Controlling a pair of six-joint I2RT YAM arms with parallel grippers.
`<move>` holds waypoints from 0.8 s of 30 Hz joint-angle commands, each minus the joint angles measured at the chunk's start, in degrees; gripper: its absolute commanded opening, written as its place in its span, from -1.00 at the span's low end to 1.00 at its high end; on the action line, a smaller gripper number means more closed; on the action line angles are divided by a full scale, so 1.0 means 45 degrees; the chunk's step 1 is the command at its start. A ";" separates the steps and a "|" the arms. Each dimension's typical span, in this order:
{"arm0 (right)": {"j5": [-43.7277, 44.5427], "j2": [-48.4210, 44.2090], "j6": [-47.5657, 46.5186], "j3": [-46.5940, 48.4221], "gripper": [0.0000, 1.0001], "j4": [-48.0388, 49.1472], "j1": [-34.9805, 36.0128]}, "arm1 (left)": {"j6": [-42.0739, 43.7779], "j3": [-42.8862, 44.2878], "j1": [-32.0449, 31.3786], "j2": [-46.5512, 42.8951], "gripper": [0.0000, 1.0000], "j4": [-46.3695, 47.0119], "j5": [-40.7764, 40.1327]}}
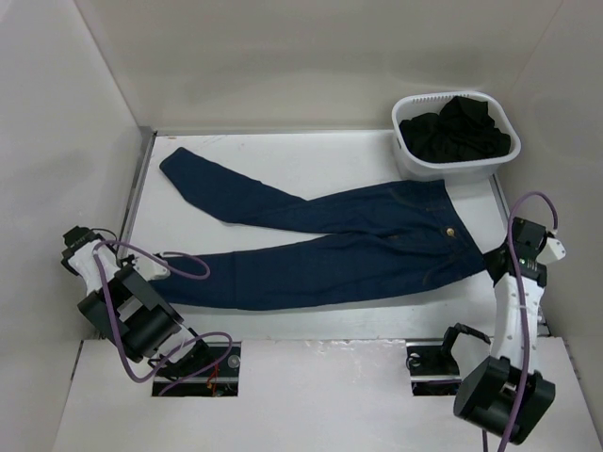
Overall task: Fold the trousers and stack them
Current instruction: Flatten the trousers out
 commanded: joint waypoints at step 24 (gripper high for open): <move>0.1254 0.2882 0.2636 0.0749 -0.27 0.0937 0.6235 | 0.2590 0.1270 -0.0492 -0.0157 -0.06 0.2832 0.0800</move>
